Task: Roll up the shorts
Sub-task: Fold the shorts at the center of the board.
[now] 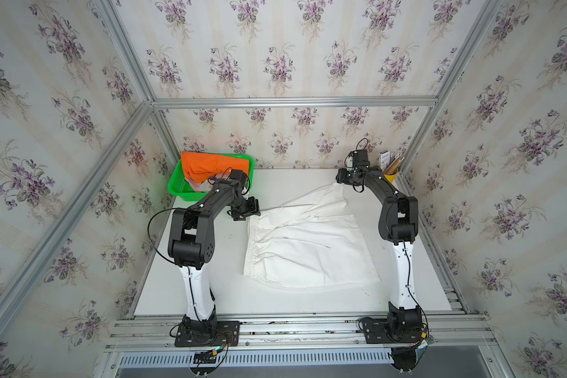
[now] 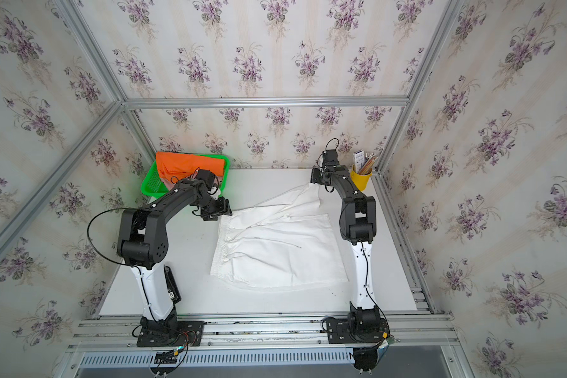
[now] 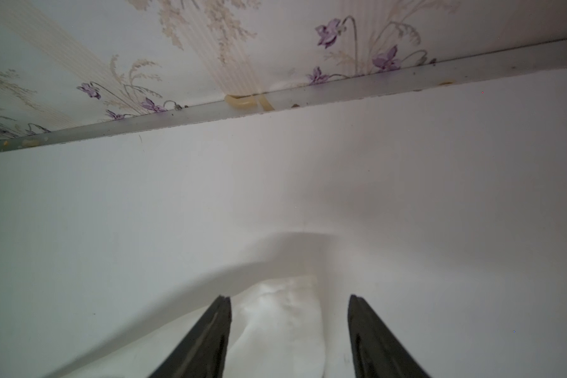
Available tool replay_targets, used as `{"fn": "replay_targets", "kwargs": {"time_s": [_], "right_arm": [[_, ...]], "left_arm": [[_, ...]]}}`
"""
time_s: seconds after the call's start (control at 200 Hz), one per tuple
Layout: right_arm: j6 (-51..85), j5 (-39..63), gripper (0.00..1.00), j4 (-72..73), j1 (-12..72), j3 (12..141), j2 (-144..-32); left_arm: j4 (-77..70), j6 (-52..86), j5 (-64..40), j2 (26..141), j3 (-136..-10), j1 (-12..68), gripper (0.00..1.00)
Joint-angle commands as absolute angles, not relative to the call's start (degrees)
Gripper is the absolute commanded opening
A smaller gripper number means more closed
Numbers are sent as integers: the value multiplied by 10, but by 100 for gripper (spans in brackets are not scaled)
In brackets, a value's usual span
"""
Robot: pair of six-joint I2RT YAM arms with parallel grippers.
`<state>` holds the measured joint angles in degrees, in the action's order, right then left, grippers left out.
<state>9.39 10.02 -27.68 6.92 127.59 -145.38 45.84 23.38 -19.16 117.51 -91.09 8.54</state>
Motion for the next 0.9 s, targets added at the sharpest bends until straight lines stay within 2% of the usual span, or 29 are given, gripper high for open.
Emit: {"fn": "replay_targets", "kwargs": {"time_s": [0.0,0.105,0.135,0.2,0.205,0.295,0.525,0.704,0.804,0.899], "right_arm": [[94,169,59,-293,68,1314,-1496],[114,203,51,-291,65,1326,-1516],[117,209,48,-289,66,1325,-1517],[123,209,28,-281,65,1324,-1513],[123,209,24,-281,66,1324,-1512],[128,175,0,-257,66,1313,-1487],[116,124,0,-209,66,1301,-1375],[99,119,0,-223,66,1279,-1312],[99,121,0,-212,66,1200,-1256],[114,124,0,-177,68,1066,-1177]], "left_arm": [[465,224,-237,1192,-919,84,66],[461,227,-254,1198,-919,84,56],[458,227,-255,1196,-916,84,47],[452,227,-249,1183,-912,84,31],[451,227,-248,1182,-912,84,30],[442,220,-228,1153,-909,84,19],[375,219,-144,1027,-862,84,9],[342,216,-113,976,-815,84,10],[322,211,-108,956,-782,84,10],[308,208,-106,936,-747,84,11]]}}
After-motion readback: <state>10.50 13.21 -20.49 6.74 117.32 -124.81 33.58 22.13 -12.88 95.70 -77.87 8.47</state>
